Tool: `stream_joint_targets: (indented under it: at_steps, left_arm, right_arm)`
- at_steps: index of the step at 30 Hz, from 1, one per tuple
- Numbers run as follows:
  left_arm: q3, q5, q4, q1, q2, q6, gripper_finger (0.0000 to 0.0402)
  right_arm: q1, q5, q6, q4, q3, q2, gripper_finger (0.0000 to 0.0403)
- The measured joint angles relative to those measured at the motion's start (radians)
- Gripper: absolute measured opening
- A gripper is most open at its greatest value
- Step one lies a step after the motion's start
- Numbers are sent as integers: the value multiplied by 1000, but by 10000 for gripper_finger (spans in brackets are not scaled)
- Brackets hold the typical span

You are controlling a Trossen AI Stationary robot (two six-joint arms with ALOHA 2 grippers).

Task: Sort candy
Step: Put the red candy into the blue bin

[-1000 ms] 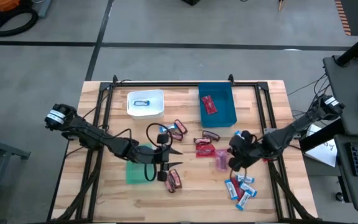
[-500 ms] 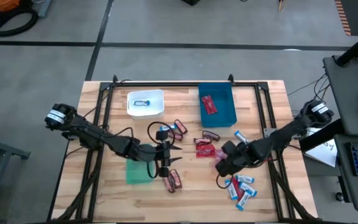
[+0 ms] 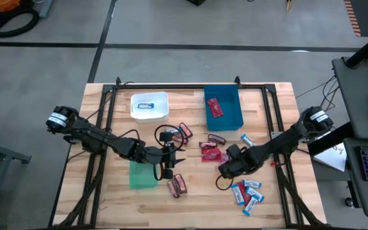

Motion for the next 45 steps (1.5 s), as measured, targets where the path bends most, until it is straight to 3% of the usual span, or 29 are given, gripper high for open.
stream_joint_targets:
  at_steps: [8, 18, 27, 31, 35, 41, 45]
  left_arm:
    - [0, 0, 0, 2, 0, 0, 149]
    - [0, 224, 46, 6, 0, -38, 149]
    - [0, 257, 103, 9, 0, -101, 149]
    - [0, 258, 146, 16, 0, -106, 149]
    - [-1, 258, 219, 26, 14, -117, 149]
    - [-4, 257, 404, 48, 114, -140, 149]
    - [5, 258, 554, 64, 202, -144, 149]
  right_arm:
    - [-3, 5, -16, 7, 2, 51, 183]
    - [-3, 6, -123, -6, -2, -1, 27]
    - [49, 69, -192, -154, 3, -167, 15]
    - [105, 222, -269, -147, 3, -253, 14]
    - [180, 509, -367, -75, -7, -288, 14]
    - [245, 849, -571, 86, -14, -244, 13]
    - [251, 970, -731, 261, -15, -198, 13]
